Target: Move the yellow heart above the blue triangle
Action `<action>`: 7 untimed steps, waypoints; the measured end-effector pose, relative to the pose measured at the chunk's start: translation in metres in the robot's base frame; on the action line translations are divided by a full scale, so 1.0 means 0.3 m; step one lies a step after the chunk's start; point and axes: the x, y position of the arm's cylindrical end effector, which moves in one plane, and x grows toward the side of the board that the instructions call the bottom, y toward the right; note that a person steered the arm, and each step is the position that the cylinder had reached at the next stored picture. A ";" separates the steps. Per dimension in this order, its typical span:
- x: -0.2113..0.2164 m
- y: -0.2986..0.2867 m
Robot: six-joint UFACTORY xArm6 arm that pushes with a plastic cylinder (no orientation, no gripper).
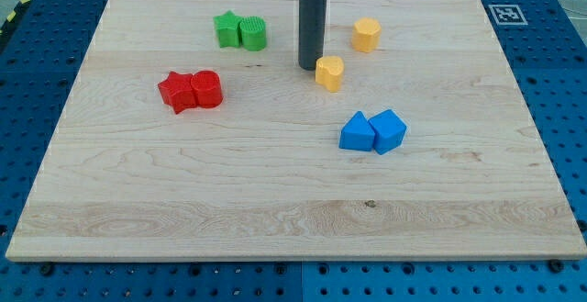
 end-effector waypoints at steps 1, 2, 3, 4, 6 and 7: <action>0.026 0.017; 0.037 0.016; 0.008 0.025; -0.017 0.057; 0.069 0.084; 0.093 0.094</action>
